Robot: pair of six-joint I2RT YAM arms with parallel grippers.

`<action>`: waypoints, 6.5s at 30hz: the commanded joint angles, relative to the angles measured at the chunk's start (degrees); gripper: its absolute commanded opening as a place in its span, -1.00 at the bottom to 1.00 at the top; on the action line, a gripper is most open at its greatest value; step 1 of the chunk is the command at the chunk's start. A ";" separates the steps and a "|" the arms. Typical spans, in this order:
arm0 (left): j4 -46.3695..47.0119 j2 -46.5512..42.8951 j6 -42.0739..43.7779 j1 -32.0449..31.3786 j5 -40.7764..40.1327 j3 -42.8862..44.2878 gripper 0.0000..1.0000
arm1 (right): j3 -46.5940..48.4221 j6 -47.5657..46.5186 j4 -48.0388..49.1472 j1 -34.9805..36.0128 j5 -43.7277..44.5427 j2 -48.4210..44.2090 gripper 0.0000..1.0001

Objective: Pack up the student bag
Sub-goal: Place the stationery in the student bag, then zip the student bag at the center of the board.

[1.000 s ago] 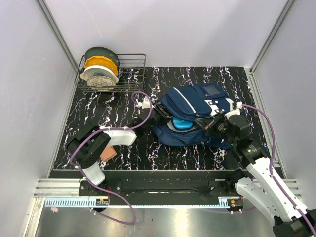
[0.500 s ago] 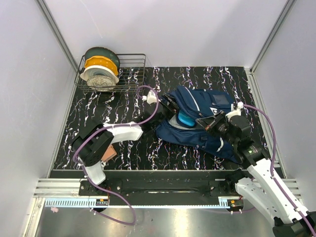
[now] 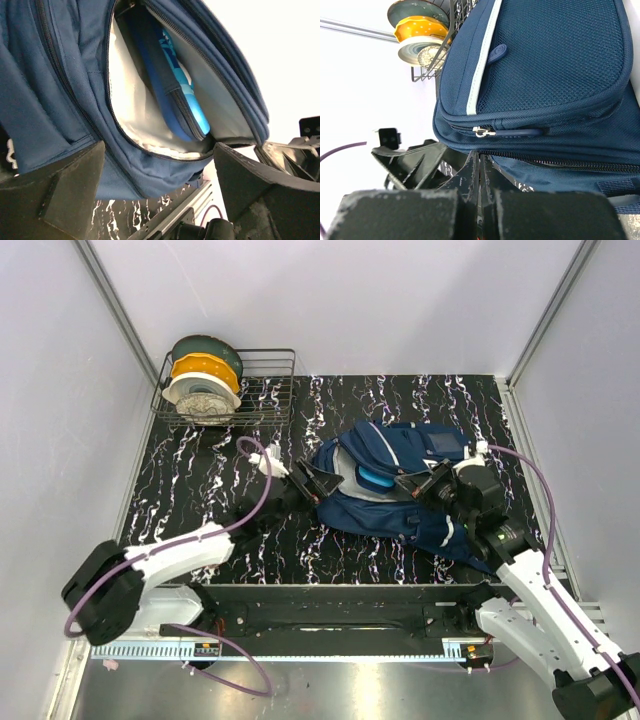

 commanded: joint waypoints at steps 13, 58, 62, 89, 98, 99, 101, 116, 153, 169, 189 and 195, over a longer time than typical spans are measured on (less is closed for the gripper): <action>-22.63 20.27 35.39 22.39 41.49 42.60 0.98 | -7.00 -5.17 -5.61 -0.12 -7.52 -14.79 -1.00; -45.60 36.48 69.25 25.21 64.81 48.09 0.42 | -2.88 -6.04 -10.97 -0.04 -0.32 -11.89 -1.00; -45.60 37.00 68.81 24.33 65.34 48.61 0.25 | -2.88 -6.04 -10.63 -0.12 -0.14 -11.72 -1.00; -52.54 31.39 72.06 20.82 56.38 48.09 -1.00 | -3.58 -4.55 -10.71 -0.12 1.00 -11.46 -1.00; -52.90 24.10 70.05 19.76 52.42 45.72 -1.00 | -2.62 -3.85 -8.87 -0.12 2.06 -8.29 -1.00; -50.11 23.30 69.34 19.85 52.94 44.23 -1.00 | -2.61 -3.76 -8.78 -0.04 2.32 -7.94 -1.00; -47.89 22.16 67.94 19.76 55.75 43.26 -1.00 | -2.87 -3.41 -7.99 -0.04 2.50 -7.33 -1.00; -37.25 14.68 58.35 13.35 50.75 31.03 -1.00 | 6.27 -16.59 -14.49 -0.12 -15.09 0.06 0.29; -34.52 5.19 49.82 8.16 37.13 25.85 -1.00 | 28.31 -36.98 -15.20 11.73 2.48 32.83 0.49; -30.13 2.99 46.93 8.07 37.92 23.21 -1.00 | 29.29 -36.45 -12.30 14.55 20.07 43.83 -0.50; -23.45 6.86 41.21 -3.60 39.07 23.83 -1.00 | 38.16 -31.36 -5.00 13.94 15.60 54.28 -1.00; -17.92 4.84 37.53 -9.41 33.19 21.99 -1.00 | 40.18 -30.39 -3.42 9.99 10.85 56.22 -1.00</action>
